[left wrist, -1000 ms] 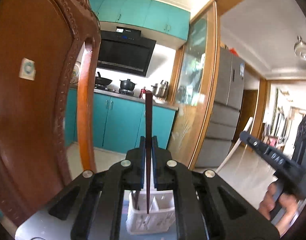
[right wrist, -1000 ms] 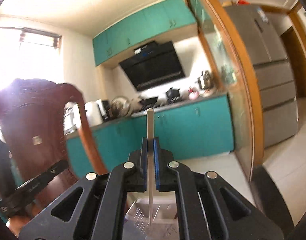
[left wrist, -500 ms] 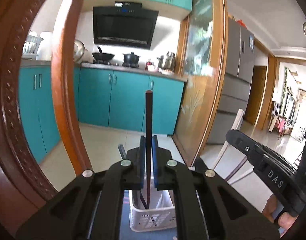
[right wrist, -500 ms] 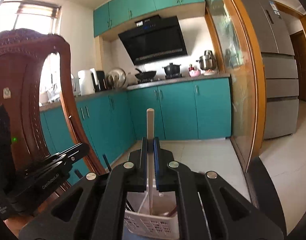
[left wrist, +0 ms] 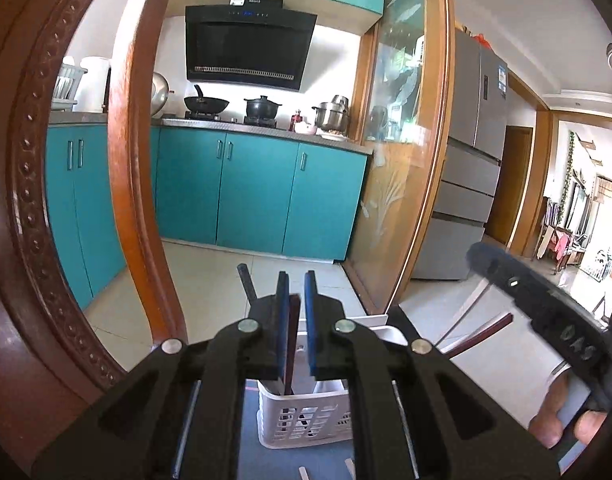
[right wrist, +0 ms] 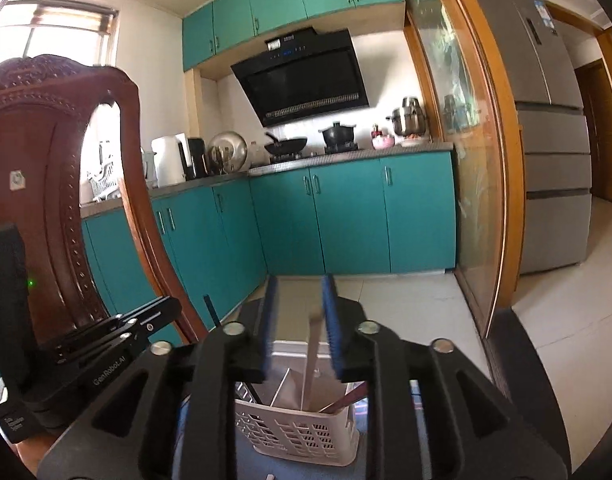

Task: Organize utensils
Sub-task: 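Bring both tools back down over the remaining chopsticks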

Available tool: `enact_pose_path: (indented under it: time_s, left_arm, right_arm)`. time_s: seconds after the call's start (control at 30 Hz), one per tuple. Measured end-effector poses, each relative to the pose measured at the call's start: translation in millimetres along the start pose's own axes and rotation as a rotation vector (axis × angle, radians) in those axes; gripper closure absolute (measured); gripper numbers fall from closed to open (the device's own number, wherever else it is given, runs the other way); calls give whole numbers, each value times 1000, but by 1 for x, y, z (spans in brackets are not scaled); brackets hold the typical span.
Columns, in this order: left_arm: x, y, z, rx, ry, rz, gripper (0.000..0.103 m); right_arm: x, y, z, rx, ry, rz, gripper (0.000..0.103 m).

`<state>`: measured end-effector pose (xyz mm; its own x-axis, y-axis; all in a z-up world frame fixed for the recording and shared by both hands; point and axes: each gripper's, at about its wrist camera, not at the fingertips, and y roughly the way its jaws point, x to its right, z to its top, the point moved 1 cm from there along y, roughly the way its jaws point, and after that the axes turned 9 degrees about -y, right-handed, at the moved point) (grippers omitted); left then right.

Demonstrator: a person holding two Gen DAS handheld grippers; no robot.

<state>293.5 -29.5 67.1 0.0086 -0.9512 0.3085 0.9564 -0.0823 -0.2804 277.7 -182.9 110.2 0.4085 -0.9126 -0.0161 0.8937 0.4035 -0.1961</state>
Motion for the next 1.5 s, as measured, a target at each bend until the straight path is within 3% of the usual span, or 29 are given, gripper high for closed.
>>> enact_pose_path:
  time_s: [0.1,0.2,0.3,0.4,0.5,0.6,0.63,0.7,0.77,0.87,0.97,1.1,1.2,1.27,1.5]
  left_arm:
    - [3,-14,3,27,11,-15,90]
    - [4,-31,5,45,18,-41,90]
    - [-3,-56,0,72,-13,-50,90]
    - [-12,-65,-17,72,-17,-26,90]
    - [-31,-47,-50,-35,-17,37,90]
    - [-49,-14,-76,-228,-43,65,90]
    - [-56,-1,-85,-313,-66,61,90]
    - [-64,13,-96,-401,-94,60,88]
    - [-68,21,-108,-462,-110,76,78]
    - [-60,29,-124,-550,-99,38,73]
    - [-44,35,-139,-584,-24,38,73]
    - [-28,43,-162,-644,37,47,72]
    - [-21,42,-174,-676,57,52,67]
    - [-18,40,-178,-685,69,48,59]
    - [-7,30,-196,-715,129,68,58]
  right_arm:
    - [-3,-26,10,63,-18,8,72]
    - [-10,-52,20,88,-44,84,72]
    - [-21,-51,15,-26,-84,195,72]
    - [-36,-34,-23,-204,-149,281,72]
    - [-35,7,-97,-457,-148,235,72]
    - [-26,48,-158,-687,-132,115,72]
    - [-25,56,-167,-724,-116,115,72]
    - [-25,67,-179,-779,-69,135,72]
    - [-27,72,-186,-802,-78,109,72]
    - [-29,78,-201,-844,-105,65,74]
    - [-24,76,-204,-835,-95,44,82]
    - [-12,77,-207,-837,-51,3,84]
    - [0,78,-209,-835,-35,-13,84]
    - [3,78,-209,-833,-25,-13,84]
    - [13,80,-205,-830,-15,-58,83]
